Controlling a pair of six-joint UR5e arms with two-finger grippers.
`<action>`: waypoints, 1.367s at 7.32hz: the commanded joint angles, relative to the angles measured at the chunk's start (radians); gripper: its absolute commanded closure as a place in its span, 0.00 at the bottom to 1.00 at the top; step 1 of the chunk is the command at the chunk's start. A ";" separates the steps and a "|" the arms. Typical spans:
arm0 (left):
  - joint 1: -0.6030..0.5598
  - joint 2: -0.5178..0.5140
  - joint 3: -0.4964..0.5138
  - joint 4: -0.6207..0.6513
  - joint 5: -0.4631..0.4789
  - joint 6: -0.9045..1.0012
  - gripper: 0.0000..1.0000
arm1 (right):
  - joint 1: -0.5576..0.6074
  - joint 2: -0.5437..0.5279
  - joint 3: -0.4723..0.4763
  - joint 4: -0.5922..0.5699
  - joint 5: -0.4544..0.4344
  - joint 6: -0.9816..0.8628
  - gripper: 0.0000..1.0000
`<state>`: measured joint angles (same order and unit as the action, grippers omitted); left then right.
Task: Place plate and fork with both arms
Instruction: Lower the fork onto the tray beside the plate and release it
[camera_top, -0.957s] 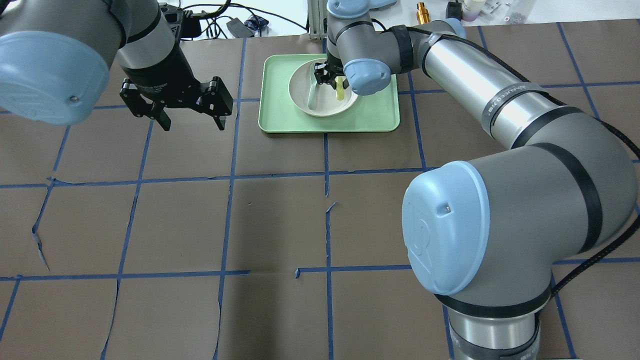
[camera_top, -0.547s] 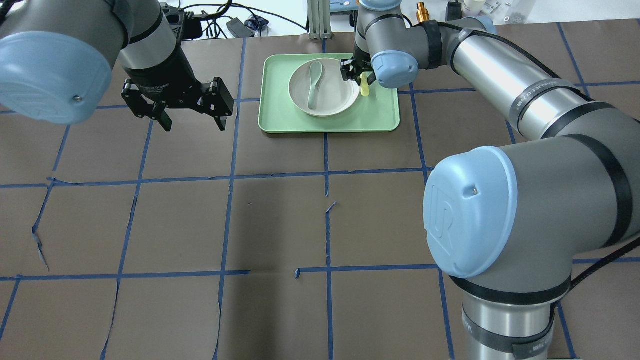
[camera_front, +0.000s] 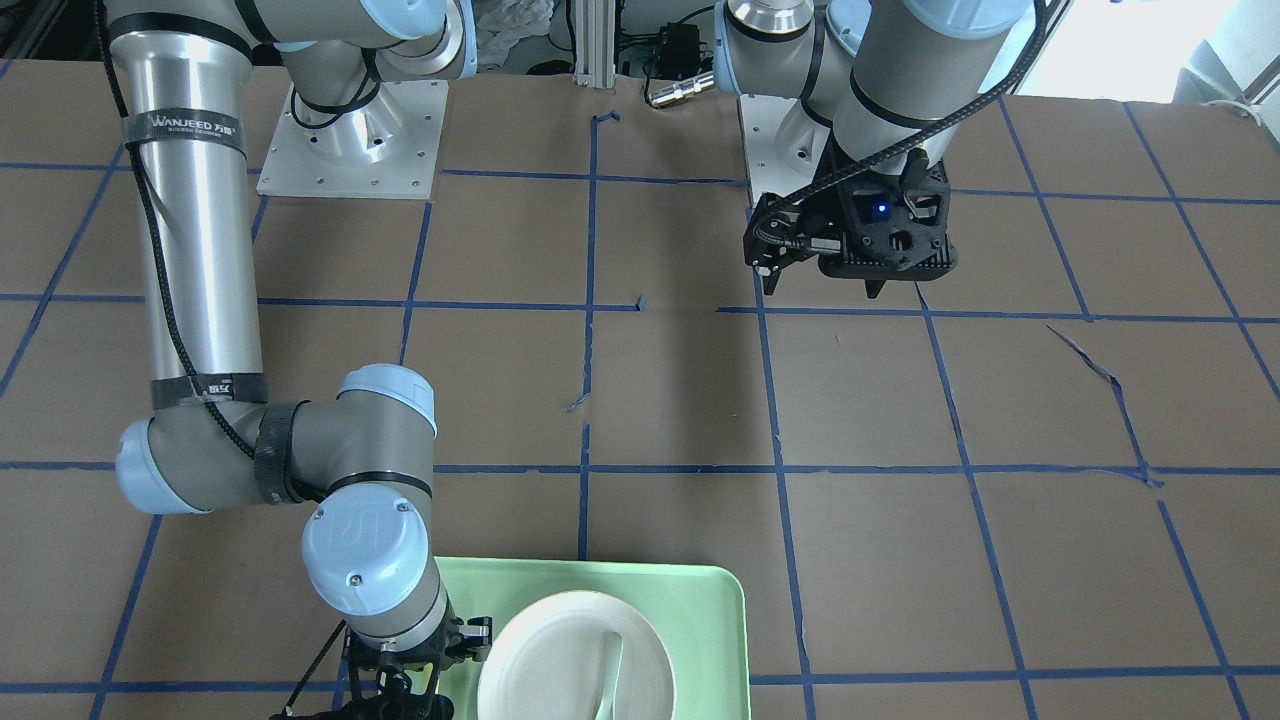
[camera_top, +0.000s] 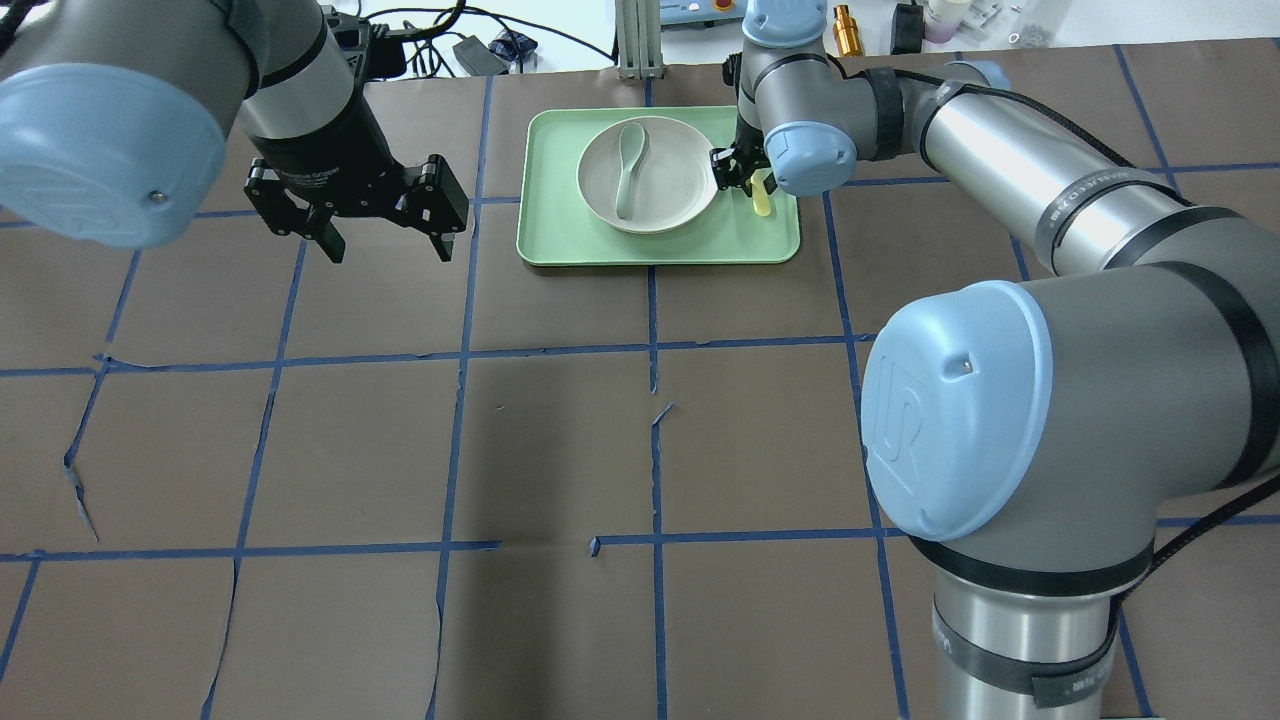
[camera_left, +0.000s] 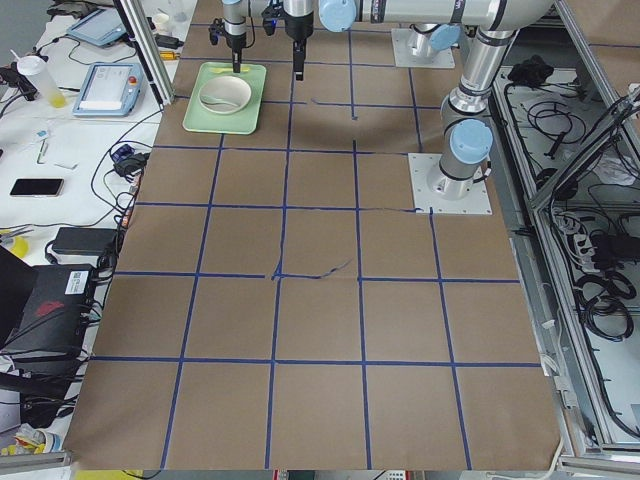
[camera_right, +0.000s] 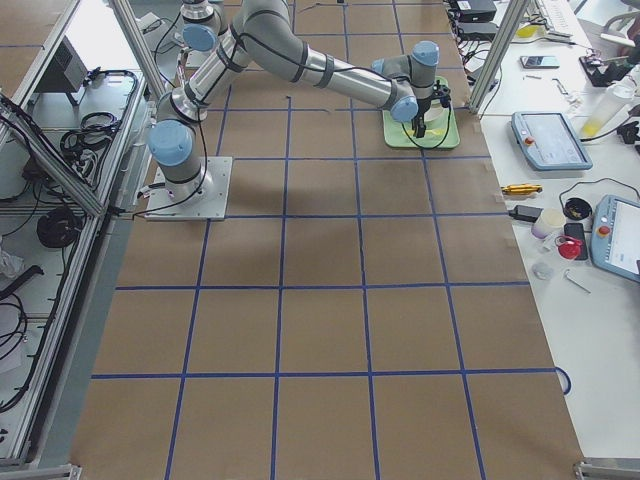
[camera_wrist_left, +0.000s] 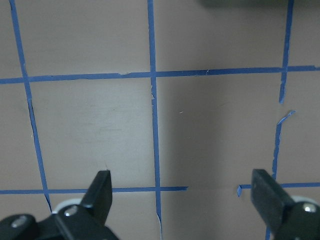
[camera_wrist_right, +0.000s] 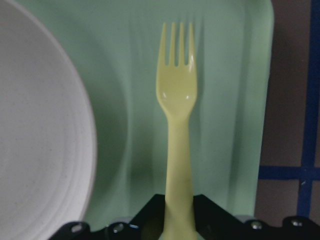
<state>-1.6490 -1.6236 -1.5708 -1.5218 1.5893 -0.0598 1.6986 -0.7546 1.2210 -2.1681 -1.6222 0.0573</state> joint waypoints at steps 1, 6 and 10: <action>0.000 0.001 0.000 0.000 0.000 0.000 0.00 | 0.000 -0.003 0.024 -0.004 -0.001 0.006 0.11; 0.000 0.018 -0.017 0.000 0.000 0.000 0.00 | -0.011 -0.407 0.295 0.043 -0.004 -0.014 0.00; 0.000 0.021 -0.018 0.000 0.001 0.002 0.00 | -0.068 -0.773 0.304 0.566 -0.001 -0.017 0.00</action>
<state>-1.6490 -1.6037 -1.5889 -1.5216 1.5907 -0.0583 1.6372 -1.4309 1.5219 -1.7209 -1.6240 0.0395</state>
